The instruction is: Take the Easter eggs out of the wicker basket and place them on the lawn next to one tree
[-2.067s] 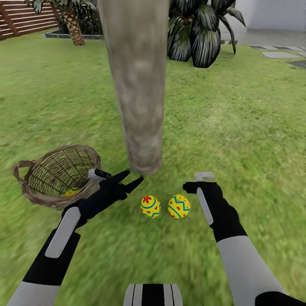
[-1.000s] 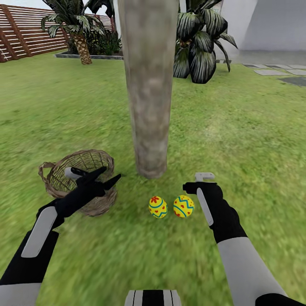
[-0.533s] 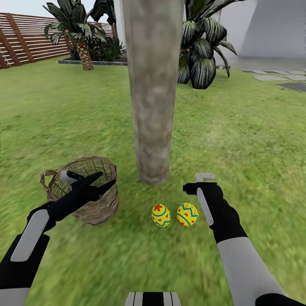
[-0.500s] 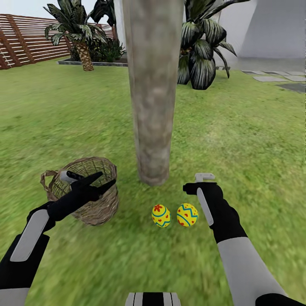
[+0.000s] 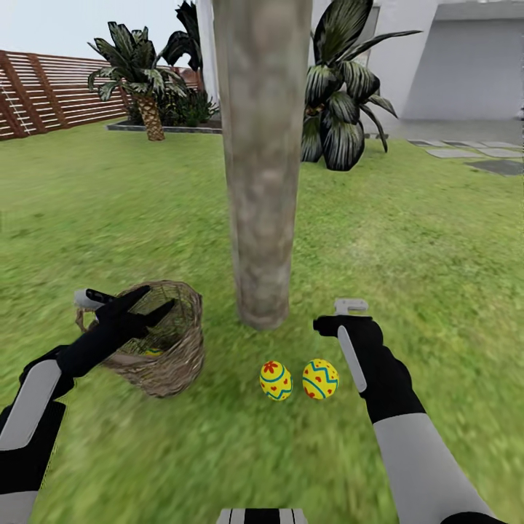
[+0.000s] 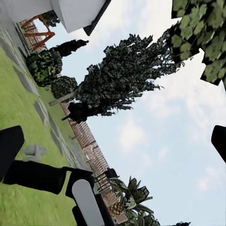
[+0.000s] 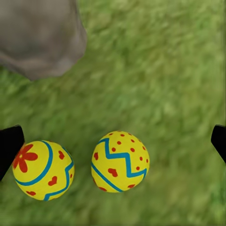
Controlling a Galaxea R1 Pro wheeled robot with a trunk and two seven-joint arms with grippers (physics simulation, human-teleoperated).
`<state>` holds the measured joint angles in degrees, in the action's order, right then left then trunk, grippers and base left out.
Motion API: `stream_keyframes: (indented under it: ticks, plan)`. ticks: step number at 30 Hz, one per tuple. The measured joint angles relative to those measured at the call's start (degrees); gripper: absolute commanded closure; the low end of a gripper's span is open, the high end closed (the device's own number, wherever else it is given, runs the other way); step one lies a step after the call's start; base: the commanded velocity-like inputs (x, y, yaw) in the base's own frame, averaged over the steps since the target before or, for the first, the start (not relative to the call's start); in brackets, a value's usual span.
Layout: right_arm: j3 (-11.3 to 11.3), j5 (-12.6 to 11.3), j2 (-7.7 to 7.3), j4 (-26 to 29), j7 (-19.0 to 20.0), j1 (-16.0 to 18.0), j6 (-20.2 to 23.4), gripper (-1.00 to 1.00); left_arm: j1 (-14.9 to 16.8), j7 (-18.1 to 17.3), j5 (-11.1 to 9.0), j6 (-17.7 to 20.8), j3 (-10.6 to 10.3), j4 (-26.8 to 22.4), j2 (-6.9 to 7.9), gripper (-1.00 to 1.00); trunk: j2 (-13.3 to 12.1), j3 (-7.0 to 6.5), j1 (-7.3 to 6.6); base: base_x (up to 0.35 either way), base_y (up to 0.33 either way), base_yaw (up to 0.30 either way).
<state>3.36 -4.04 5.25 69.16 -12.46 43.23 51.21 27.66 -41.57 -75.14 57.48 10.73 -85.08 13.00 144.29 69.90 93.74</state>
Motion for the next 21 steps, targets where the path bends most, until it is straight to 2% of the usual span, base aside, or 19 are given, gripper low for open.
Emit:
stream_keyframes:
  ticks: [6,10,21]
  plan:
    - [0.0,0.0,0.06,2.7,0.0,0.0,0.2,-1.0,-0.1,-0.1,-0.4,0.1,1.1,0.2,4.74,-1.0,-0.1,-1.33,-0.16,0.0,0.0,0.0]
    - [0.0,0.0,0.43,4.1,0.0,0.0,5.3,-1.0,-0.1,0.0,-0.3,0.0,3.9,0.7,5.41,-1.0,-0.1,-2.22,-0.26,0.0,0.0,0.065]
    - [0.0,0.0,0.47,4.4,0.0,0.0,6.2,-1.0,-0.1,0.0,-0.1,0.1,4.9,1.5,5.46,-1.0,-0.3,-4.66,-0.54,0.0,0.0,0.271]
